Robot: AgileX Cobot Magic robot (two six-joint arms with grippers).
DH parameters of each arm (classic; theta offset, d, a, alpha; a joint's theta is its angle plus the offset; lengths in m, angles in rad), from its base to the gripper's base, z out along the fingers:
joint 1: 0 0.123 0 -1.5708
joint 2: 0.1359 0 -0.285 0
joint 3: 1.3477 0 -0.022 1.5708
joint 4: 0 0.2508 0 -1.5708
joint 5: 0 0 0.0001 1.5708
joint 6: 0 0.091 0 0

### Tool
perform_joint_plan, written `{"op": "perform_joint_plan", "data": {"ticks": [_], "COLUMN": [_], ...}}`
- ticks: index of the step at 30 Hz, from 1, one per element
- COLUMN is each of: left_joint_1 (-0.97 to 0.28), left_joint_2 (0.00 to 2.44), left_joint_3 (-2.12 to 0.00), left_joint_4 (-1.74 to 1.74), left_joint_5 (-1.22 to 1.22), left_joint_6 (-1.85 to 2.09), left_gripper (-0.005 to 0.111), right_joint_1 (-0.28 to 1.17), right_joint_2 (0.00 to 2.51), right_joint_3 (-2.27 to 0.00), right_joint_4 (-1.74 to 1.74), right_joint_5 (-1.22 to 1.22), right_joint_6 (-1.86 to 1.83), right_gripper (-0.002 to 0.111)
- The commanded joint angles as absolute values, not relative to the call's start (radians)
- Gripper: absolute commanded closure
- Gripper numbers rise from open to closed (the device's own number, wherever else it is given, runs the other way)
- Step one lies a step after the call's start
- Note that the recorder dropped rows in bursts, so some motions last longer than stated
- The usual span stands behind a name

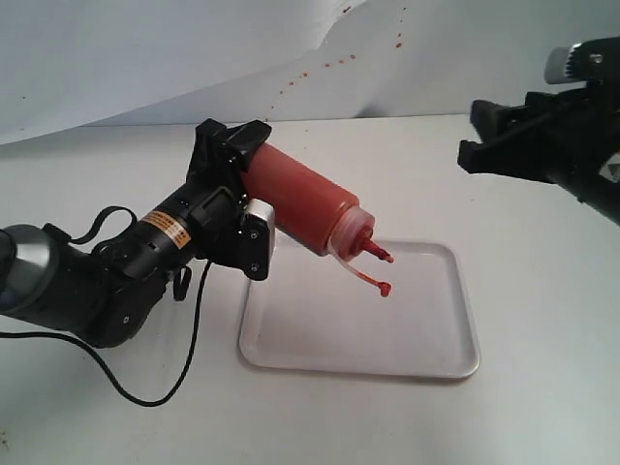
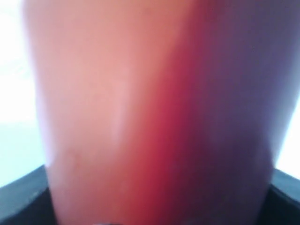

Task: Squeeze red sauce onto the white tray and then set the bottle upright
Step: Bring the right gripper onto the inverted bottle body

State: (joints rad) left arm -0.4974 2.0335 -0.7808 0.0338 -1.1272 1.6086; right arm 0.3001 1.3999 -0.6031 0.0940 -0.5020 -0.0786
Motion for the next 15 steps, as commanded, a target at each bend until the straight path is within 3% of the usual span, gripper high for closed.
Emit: {"op": "perform_joint_plan", "data": {"ticks": [1,2,8,15], "left_joint_1": [-0.505,-0.505,-0.505,-0.505], "left_joint_2": [2.012,2.012,2.012,2.012], "left_joint_3": [-0.783,-0.783,-0.783,-0.785], "left_joint_4": [-0.008,-0.010,-0.066,-0.070], "left_joint_5": [-1.215,-1.221,-1.221,-1.221], "left_joint_6": [1.678,1.694,1.827,1.844], "left_gripper": [0.107,0.107,0.107,0.107], "right_joint_1": [0.303,0.307,0.381,0.457], "right_joint_2": [1.470,1.488,1.529,1.558], "right_joint_3": [-0.719,-0.743,-0.877,-1.171], "right_joint_4": [0.059,0.041,-0.017,0.057], "right_joint_5": [-0.303,-0.262,-0.064,0.415], "right_joint_6": [-0.075,-0.075,-0.084,-0.198], "right_gripper": [0.012,0.002,0.003,0.003]}}
